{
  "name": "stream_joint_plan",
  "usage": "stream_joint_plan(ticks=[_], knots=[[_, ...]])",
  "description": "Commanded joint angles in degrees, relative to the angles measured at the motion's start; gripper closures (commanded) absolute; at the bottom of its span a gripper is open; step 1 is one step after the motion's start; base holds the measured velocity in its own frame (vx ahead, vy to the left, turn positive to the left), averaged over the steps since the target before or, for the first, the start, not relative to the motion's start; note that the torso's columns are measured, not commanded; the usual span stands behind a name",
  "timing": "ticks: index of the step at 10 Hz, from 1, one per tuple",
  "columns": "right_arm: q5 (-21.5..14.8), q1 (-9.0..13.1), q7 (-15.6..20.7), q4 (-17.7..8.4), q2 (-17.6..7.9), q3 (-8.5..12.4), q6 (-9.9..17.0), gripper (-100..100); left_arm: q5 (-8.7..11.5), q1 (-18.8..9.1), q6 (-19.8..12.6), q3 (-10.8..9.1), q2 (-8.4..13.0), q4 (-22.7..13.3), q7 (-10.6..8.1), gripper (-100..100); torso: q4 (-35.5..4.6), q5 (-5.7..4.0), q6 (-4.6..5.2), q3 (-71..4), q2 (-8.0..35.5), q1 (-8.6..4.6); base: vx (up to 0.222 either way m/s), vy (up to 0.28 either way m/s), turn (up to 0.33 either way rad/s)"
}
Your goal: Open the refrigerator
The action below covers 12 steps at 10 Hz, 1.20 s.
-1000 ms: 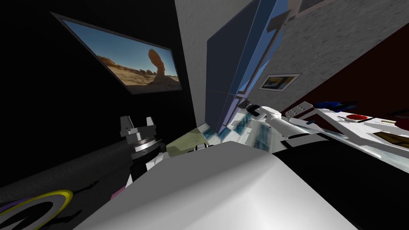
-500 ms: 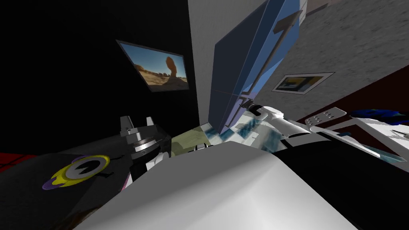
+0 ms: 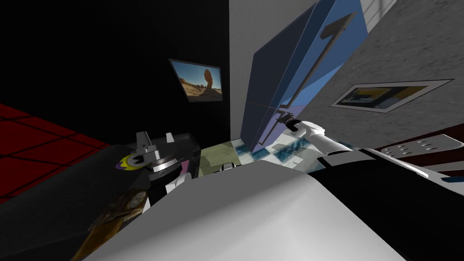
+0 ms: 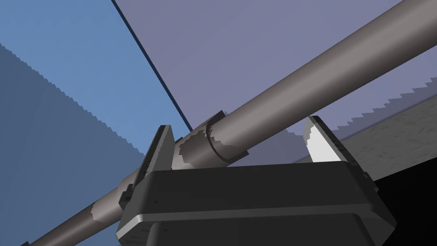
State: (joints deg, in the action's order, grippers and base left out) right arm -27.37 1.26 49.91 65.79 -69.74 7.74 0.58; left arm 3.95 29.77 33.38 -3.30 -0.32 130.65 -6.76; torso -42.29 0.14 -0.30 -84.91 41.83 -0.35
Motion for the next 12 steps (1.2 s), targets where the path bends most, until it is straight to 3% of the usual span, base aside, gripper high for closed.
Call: stream_joint_plan(ticks=[1, 4, 6, 7, 9, 10, 11, 12], knots=[[-0.15, 1.18, 0.11, -3.04, -0.69, 0.52, 2.22, -100, 0.00, -0.01, 0.00, 0.00, 0.00, 0.00, 0.00, 0, -0.01, -0.02, -0.16, -0.02, -0.01, -0.16, -0.173, -0.045, 0.243], [-0.35, 2.13, 0.19, -6.96, -0.97, 0.90, 4.50, -100, 0.00, 0.02, 0.00, -0.01, 0.01, 0.00, 0.00, 0, 0.01, 0.10, 0.20, -0.12, -0.19, 0.07, -0.125, -0.023, 0.264], [-0.35, 2.13, 0.19, -6.96, -0.97, 0.90, 4.50, -100, 0.00, 0.02, 0.00, -0.01, 0.01, 0.00, 0.00, 0, 0.02, 0.07, 0.06, -0.03, -0.06, 0.14, -0.077, -0.014, 0.101], [-0.45, 2.61, 0.22, -8.84, -1.11, 1.09, 5.65, -100, 0.00, 0.03, 0.00, -0.01, 0.00, 0.00, 0.00, 0, 0.00, 0.07, 0.26, -0.02, -0.05, 0.09, -0.108, -0.003, 0.298], [-0.21, 2.11, -0.08, -8.67, -0.84, 0.75, 5.39, -100, 0.00, 0.02, 0.00, -0.01, 0.01, 0.00, 0.00, 0, 0.02, 0.07, -0.01, -0.02, -0.01, 0.07, -0.087, -0.007, 0.103], [-0.35, 2.13, 0.19, -6.96, -0.97, 0.90, 4.50, 100, 0.00, 0.04, 0.00, -0.02, 0.01, 0.00, 0.00, 0, 0.10, -0.05, 0.22, 0.02, -0.02, 0.24, 0.099, 0.011, -0.340], [-0.25, 1.65, 0.15, -5.00, -0.83, 0.71, 3.36, 100, 0.00, 0.07, 0.01, -0.03, 0.00, 0.01, 0.00, 0, 0.06, 0.02, 0.58, 0.00, -0.08, 0.29, 0.218, 0.042, -0.409], [-0.25, 1.65, 0.15, -5.00, -0.83, 0.71, 3.36, 100, 0.00, 0.08, 0.01, -0.02, 0.00, 0.01, 0.00, 0, 0.02, 0.10, 0.54, -0.05, -0.11, 0.18, 0.200, 0.058, -0.269]])
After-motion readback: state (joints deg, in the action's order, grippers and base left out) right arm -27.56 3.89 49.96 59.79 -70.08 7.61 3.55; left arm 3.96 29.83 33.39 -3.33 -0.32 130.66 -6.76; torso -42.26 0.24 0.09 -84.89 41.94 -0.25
